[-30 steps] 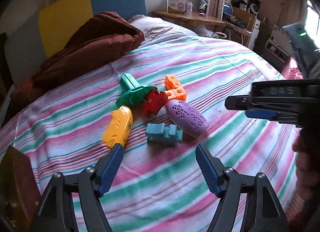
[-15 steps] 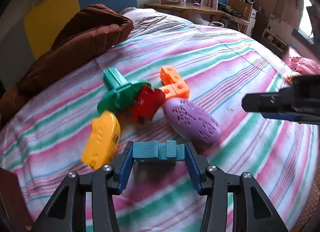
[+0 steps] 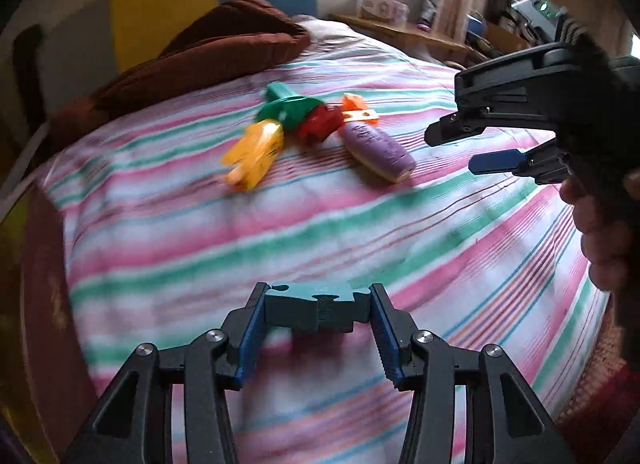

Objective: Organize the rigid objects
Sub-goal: 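Grasp the blue puzzle piece with left tool while right tool grasps purple egg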

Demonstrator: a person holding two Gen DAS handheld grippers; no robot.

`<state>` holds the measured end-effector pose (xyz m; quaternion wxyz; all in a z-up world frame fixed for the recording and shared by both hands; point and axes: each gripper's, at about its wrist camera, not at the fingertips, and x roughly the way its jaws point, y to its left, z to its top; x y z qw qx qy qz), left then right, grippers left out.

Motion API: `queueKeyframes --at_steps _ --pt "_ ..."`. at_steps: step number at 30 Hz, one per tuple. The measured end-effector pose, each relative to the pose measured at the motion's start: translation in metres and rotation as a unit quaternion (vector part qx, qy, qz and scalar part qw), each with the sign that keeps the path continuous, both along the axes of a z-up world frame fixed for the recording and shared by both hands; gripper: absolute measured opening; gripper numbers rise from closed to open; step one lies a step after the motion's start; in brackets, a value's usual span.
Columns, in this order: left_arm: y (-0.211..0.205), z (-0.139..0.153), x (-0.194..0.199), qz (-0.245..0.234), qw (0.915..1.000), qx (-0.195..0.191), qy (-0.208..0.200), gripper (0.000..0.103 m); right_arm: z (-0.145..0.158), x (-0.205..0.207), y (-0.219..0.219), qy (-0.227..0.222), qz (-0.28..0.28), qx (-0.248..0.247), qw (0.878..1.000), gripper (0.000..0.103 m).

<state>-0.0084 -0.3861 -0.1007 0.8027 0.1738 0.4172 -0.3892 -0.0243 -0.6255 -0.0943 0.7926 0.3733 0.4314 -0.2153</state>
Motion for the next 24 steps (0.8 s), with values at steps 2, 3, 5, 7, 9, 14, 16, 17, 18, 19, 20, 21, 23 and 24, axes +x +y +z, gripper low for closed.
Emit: queueKeyframes --at_steps 2,3,5,7,9,14,16,17,18,19,20,21,23,24 --pt "0.009 0.000 -0.006 0.004 1.0000 -0.003 -0.002 0.050 0.000 0.005 0.007 0.002 0.018 -0.007 1.000 0.056" --pt "0.012 0.000 -0.009 0.005 1.0000 -0.002 -0.005 0.050 -0.001 0.007 0.010 0.004 0.026 -0.010 1.000 0.056" --pt "0.018 0.000 -0.013 0.003 0.9999 -0.001 -0.010 0.050 -0.001 0.012 0.018 0.009 0.045 -0.022 0.999 0.056" --pt "0.024 -0.001 -0.014 0.002 1.0000 -0.003 -0.007 0.050 0.000 0.016 0.027 0.016 0.064 -0.041 0.997 0.056" --pt "0.027 0.000 -0.014 -0.001 1.0000 -0.004 -0.005 0.050 0.001 0.020 0.035 0.023 0.080 -0.063 0.995 0.056" --pt "0.030 -0.001 -0.012 -0.003 0.9999 -0.013 0.003 0.050 -0.002 0.038 0.046 0.059 0.106 -0.092 0.988 0.056" --pt "0.031 -0.001 -0.012 -0.003 0.9999 -0.014 0.005 0.050 -0.002 0.054 0.045 0.072 0.114 -0.104 0.985 0.056" --pt "0.030 -0.001 -0.012 -0.004 0.9999 -0.015 0.006 0.050 -0.002 0.061 0.044 0.076 0.117 -0.110 0.984 0.056" --pt "0.030 0.000 -0.012 -0.004 0.9999 -0.015 0.006 0.050 -0.003 0.069 0.044 0.079 0.122 -0.113 0.983 0.058" --pt "0.030 0.000 -0.012 -0.004 0.9999 -0.015 0.006 0.050 -0.007 0.081 0.043 0.091 0.132 -0.117 0.980 0.060" --pt "0.030 0.000 -0.012 -0.004 0.9999 -0.014 0.006 0.050 -0.010 0.088 0.043 0.100 0.135 -0.121 0.978 0.060" --pt "0.031 0.000 -0.012 -0.004 0.9999 -0.015 0.007 0.050 -0.012 0.094 0.041 0.108 0.137 -0.124 0.977 0.060" --pt "0.032 0.000 -0.011 -0.002 0.9998 -0.018 0.011 0.050 -0.016 0.101 0.047 0.120 0.155 -0.139 0.971 0.059" --pt "0.033 0.000 -0.011 -0.002 0.9997 -0.021 0.012 0.050 -0.015 0.101 0.053 0.119 0.167 -0.151 0.967 0.044"
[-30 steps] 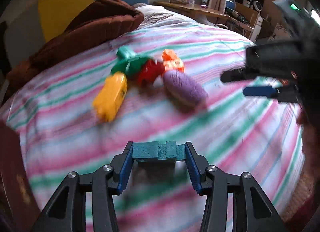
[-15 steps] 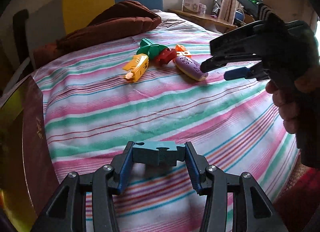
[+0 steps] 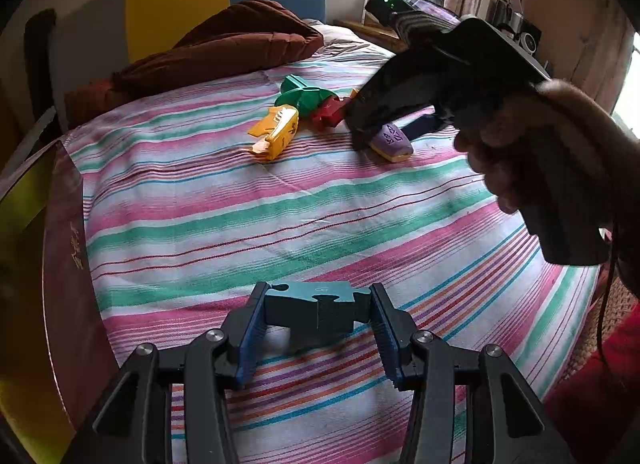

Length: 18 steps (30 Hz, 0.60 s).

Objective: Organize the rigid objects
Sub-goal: 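Grasp the blue puzzle piece with left tool while right tool grasps purple egg, then carry the blue puzzle piece into the gold tray and open the left tool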

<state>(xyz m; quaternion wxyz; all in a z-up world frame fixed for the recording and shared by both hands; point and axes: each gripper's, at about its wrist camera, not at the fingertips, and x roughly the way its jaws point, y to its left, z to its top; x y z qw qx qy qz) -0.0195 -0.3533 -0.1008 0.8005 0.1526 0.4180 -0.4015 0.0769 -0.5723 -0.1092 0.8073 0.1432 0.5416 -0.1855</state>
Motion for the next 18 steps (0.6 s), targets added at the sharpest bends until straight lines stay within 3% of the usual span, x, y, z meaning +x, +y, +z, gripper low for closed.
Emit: queueKeyframes --at_steps 5,8,14,18 --pt "-0.001 0.000 -0.001 -0.002 1.0000 0.000 -0.003 0.050 -0.001 -0.025 0.028 0.023 0.055 -0.020 0.998 0.044" --pt "0.000 -0.001 -0.001 0.000 1.0000 -0.005 -0.003 0.050 -0.001 -0.046 0.047 0.029 0.088 0.008 0.996 0.044" --pt "0.001 0.002 -0.007 0.006 0.9999 0.006 -0.010 0.050 -0.006 -0.076 0.056 -0.034 0.108 0.005 0.994 0.045" --pt "0.007 0.008 -0.008 0.010 0.9998 0.010 -0.011 0.050 -0.007 -0.080 0.062 -0.037 0.120 -0.015 0.992 0.045"
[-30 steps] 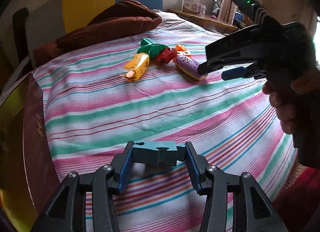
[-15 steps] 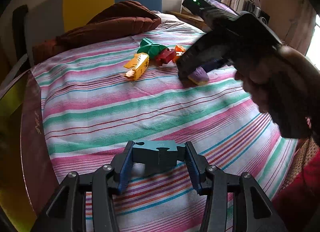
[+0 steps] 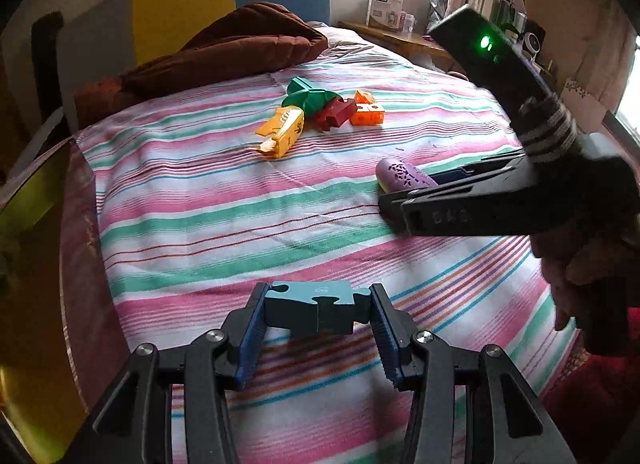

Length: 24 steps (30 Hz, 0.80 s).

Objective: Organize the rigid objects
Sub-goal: 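Carry the blue puzzle piece into the gold tray and open the left tool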

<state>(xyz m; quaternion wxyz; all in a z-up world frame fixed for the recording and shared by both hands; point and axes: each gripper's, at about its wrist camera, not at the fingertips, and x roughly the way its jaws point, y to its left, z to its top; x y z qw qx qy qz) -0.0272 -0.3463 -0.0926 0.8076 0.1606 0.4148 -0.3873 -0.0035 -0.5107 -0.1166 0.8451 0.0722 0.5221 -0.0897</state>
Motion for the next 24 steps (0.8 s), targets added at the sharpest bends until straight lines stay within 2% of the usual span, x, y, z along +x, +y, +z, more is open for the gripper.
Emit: queueKeyframes --at_steps 4,8,16,24 --pt "0.007 0.013 -0.004 -0.004 0.9999 -0.002 -0.011 0.050 0.001 -0.007 0.003 -0.004 0.012 -0.019 1.000 0.044" --pt "0.015 0.025 -0.008 -0.010 0.9998 -0.007 -0.016 0.050 0.003 -0.006 -0.001 -0.005 0.012 -0.017 1.000 0.044" --pt "0.034 0.053 -0.011 -0.002 0.9991 -0.036 -0.020 0.050 0.000 -0.006 0.006 -0.014 0.021 -0.032 0.999 0.044" --pt "0.061 0.087 0.008 0.038 0.9965 -0.070 -0.026 0.050 0.001 -0.008 0.009 -0.017 0.026 -0.039 0.999 0.044"
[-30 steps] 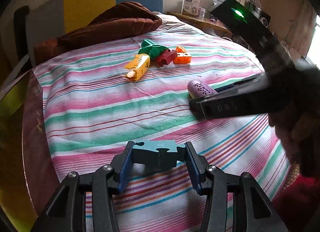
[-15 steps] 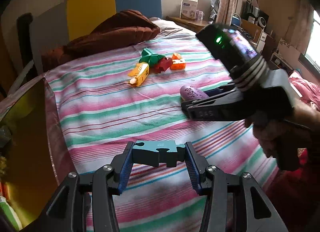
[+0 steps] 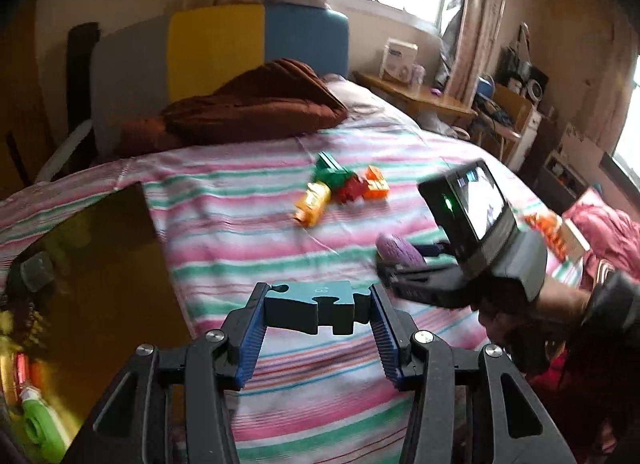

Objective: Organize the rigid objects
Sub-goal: 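Carry the blue puzzle piece into the gold tray and open the left tool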

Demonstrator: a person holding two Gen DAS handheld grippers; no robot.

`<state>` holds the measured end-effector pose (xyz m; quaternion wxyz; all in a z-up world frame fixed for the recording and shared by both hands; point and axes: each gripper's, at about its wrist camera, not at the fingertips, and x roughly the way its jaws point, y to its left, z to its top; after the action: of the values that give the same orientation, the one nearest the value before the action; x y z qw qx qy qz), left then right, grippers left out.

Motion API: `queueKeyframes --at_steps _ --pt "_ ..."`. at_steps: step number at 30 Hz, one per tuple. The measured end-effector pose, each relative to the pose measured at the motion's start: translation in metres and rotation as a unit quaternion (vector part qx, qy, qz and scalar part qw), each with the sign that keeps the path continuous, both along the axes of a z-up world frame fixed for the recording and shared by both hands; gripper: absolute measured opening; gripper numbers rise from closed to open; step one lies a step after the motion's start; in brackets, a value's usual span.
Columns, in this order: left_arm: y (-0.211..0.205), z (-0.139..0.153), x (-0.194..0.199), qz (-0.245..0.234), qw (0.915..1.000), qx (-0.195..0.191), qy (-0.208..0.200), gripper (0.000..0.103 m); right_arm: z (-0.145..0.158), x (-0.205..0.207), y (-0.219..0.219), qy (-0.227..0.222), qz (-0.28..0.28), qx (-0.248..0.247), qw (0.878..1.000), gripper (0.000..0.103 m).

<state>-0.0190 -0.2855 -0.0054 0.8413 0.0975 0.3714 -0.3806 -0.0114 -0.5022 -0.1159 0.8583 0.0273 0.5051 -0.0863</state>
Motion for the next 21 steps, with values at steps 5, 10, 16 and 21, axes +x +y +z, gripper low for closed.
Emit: queueKeyframes --at_steps 5,10,16,21 --pt "0.016 0.015 0.011 0.021 0.9997 -0.007 -0.012 0.050 0.001 0.000 0.002 -0.001 0.005 -0.005 1.000 0.044" --pt "0.040 0.017 0.024 0.046 0.9988 -0.002 -0.018 0.050 0.001 -0.001 0.004 0.000 0.006 -0.009 1.000 0.044" --pt "0.090 0.014 0.064 0.122 0.9925 -0.006 0.004 0.050 0.002 -0.001 0.004 -0.001 0.008 -0.012 1.000 0.044" --pt "0.132 0.007 0.086 0.176 0.9842 -0.012 0.017 0.050 0.002 -0.001 0.004 -0.003 0.009 -0.012 1.000 0.044"
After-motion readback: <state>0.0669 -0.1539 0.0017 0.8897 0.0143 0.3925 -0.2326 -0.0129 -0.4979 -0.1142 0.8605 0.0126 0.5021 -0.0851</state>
